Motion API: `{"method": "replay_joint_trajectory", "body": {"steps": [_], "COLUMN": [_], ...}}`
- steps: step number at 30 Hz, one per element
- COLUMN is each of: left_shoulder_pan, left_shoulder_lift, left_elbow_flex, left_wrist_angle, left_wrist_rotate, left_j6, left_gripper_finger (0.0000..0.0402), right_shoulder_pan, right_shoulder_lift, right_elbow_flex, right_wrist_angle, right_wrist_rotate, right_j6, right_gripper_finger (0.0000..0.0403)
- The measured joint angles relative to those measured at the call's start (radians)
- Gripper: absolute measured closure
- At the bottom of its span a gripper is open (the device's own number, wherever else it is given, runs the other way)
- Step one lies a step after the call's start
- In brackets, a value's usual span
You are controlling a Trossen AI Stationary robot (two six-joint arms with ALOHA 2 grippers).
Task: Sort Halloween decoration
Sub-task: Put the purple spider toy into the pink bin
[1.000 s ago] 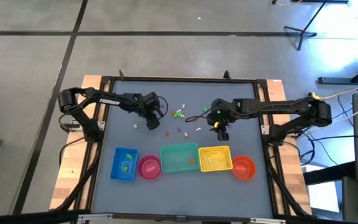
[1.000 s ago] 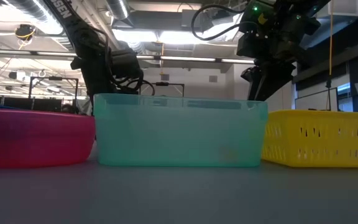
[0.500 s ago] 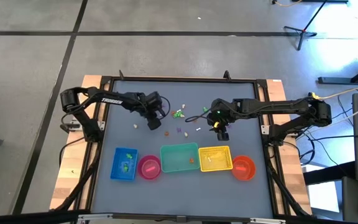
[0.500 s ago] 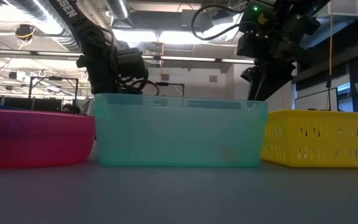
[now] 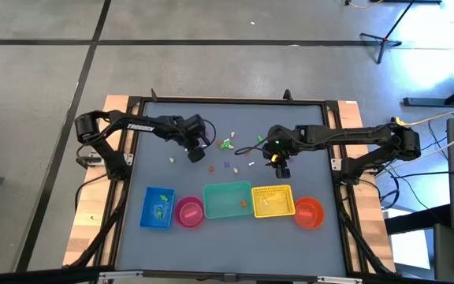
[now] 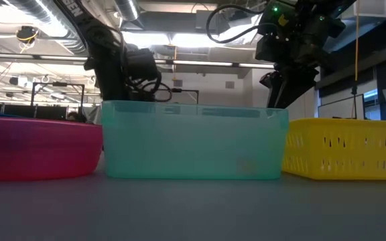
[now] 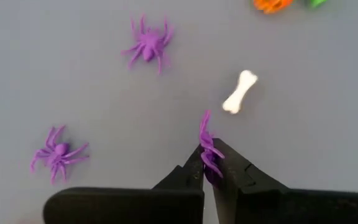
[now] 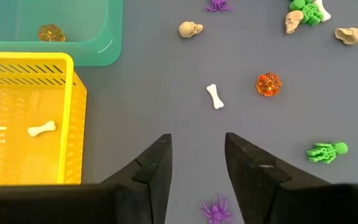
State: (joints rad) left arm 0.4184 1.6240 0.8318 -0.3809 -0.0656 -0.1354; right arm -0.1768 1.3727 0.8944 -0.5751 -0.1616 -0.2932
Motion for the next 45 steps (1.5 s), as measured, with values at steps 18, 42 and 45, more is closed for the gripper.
{"method": "replay_joint_trajectory", "body": {"steps": [18,42,45], "left_shoulder_pan": [-0.374,-0.831,-0.832], "left_shoulder_lift": [-0.27,-0.254,-0.249], "left_elbow_flex": [0.003,0.003,0.003], "left_wrist_angle": [-0.036,-0.072,-0.106], "left_wrist_rotate": [0.185,0.018,0.0], "left_j6": [-0.458,-0.671,-0.72], "left_gripper_finger": [0.0401,0.0388,0.0366], "right_shoulder_pan": [0.0,0.0,0.0], "right_shoulder_lift": [0.0,0.0,0.0], "right_elbow_flex": [0.0,0.0,0.0], "right_wrist_angle": [0.001,0.006,0.008], "right_wrist_rotate": [0.0,0.0,0.0], "right_j6": [0.0,0.0,0.0], "right_gripper_finger": [0.0256,0.0256,0.0256]}}
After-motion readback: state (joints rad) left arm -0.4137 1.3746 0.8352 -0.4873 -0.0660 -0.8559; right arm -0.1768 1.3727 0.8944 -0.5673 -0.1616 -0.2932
